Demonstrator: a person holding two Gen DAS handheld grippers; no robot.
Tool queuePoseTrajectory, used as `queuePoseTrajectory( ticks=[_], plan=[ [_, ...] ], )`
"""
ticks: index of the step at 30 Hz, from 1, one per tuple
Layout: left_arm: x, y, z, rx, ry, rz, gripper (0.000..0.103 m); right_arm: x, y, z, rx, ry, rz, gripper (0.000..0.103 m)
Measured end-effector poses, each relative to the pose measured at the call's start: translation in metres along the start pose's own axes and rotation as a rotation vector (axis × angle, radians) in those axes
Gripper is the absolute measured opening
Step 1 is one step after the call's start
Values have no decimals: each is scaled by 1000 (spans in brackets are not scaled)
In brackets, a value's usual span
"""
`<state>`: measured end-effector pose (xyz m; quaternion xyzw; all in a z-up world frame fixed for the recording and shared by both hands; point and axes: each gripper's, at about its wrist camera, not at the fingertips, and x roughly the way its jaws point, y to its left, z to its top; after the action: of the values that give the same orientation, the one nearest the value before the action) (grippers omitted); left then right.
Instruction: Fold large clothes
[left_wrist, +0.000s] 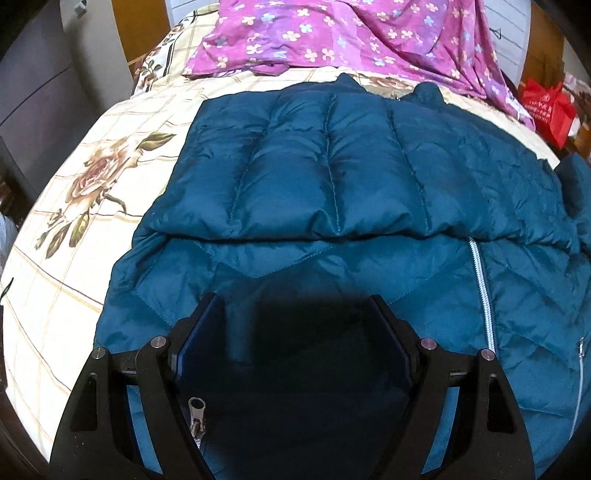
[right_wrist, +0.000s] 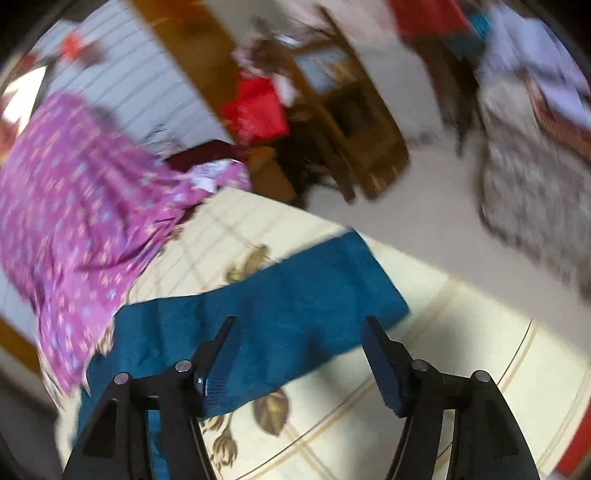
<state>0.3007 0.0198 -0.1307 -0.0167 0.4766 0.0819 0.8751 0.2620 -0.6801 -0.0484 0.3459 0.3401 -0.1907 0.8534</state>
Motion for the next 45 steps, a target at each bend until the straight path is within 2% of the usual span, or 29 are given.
queuePoseTrajectory(
  ticks=[3,6,10,13,16,20,22,24,25,27,31,36,41,45],
  plan=[
    [2,-1,0,6,-5,11,80,36,-23,0,123,127,21,64],
    [4,-3,0,15,-10,22,80,54,-39,-2,216,140,7,66],
    [4,-4,-1,25,-19,34,80,59,-52,8,317,35,75,70],
    [4,-5,-1,29,-23,39,80,67,-62,17,388,-31,148,82],
    [5,-6,-2,32,-25,44,80,78,-50,25,354,-62,151,97],
    [5,-7,-3,37,-29,51,80,94,-17,31,186,-63,99,98],
    [6,-7,-3,38,-31,52,80,102,-5,31,92,-60,35,82],
    [6,-8,-3,38,-30,51,80,106,-6,30,56,-61,-1,43],
    [6,-8,-3,37,-30,51,80,108,-9,30,57,-53,3,35],
    [6,-8,-3,38,-29,51,80,110,-14,29,41,-21,39,13],
    [5,-8,-3,34,-28,51,80,86,12,23,-88,-100,57,10],
    [1,-5,0,30,-42,69,80,37,75,0,-282,-160,93,9],
    [0,6,5,-5,-46,72,80,-4,154,-50,-446,-151,220,9],
    [-3,20,8,-44,-51,73,80,-28,223,-111,-560,-124,364,9]
  ],
)
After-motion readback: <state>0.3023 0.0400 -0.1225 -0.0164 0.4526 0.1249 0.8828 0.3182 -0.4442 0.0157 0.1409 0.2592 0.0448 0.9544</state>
